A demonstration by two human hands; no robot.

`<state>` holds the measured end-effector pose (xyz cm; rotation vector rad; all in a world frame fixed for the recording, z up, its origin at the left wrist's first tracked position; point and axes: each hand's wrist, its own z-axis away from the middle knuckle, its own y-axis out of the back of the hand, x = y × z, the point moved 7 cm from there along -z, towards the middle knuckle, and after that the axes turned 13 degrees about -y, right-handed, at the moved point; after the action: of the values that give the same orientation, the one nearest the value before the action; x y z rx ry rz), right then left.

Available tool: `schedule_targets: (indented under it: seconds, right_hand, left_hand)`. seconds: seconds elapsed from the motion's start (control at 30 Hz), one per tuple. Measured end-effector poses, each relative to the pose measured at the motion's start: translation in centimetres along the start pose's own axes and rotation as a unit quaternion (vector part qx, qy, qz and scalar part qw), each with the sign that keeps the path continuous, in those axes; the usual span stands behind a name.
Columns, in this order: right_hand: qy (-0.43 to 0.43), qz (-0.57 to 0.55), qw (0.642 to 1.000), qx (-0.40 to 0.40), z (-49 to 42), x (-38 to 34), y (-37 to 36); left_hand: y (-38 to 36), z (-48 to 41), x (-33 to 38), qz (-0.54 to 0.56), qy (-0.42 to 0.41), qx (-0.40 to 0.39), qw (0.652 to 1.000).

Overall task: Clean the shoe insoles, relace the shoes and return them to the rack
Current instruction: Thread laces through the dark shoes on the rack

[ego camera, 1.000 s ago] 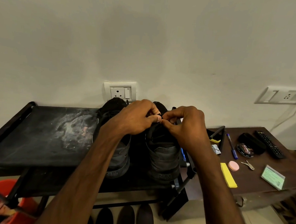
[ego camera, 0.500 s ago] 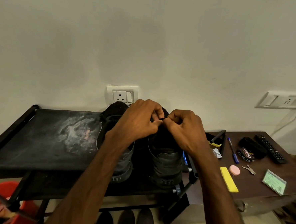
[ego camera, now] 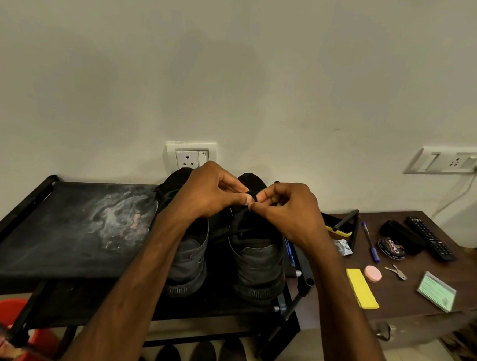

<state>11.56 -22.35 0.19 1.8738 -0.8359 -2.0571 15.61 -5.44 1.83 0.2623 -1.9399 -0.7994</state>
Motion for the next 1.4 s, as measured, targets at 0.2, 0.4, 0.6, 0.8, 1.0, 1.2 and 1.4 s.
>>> schedule_targets:
  seconds: [0.2, 0.4, 0.6, 0.8, 1.0, 1.2, 1.4]
  right_hand:
    - [0.010, -0.044, 0.998, -0.043, 0.0, 0.1, -0.1]
    - [-0.001, -0.082, 0.994, -0.074, 0.1, 0.4, 0.0]
    - [-0.006, -0.082, 0.995, -0.056, 0.2, 0.3, -0.1]
    - [-0.016, -0.090, 0.996, -0.016, 0.1, 0.4, -0.3]
    - [-0.028, -0.073, 0.997, 0.027, -0.3, 0.7, -0.4]
    - [0.015, -0.044, 0.998, 0.039, -0.5, 0.3, -0.3]
    - [0.035, -0.031, 0.999, 0.028, -0.4, 0.1, -0.5]
  left_hand:
    - [0.0, 0.1, -0.5, 0.043, 0.043, -0.021, 0.998]
    - [0.0, 0.1, -0.3, 0.014, 0.040, 0.014, 0.999]
    - [0.0, 0.1, -0.3, 0.047, 0.022, -0.021, 0.998]
    - [-0.1, 0.0, 0.1, 0.030, 0.001, -0.030, 0.999]
    - [-0.2, -0.1, 0.4, 0.013, -0.029, -0.076, 0.997]
    - [-0.4, -0.1, 0.7, -0.023, -0.038, -0.060, 0.997]
    - [-1.5, -0.3, -0.7, 0.018, 0.020, -0.078, 0.997]
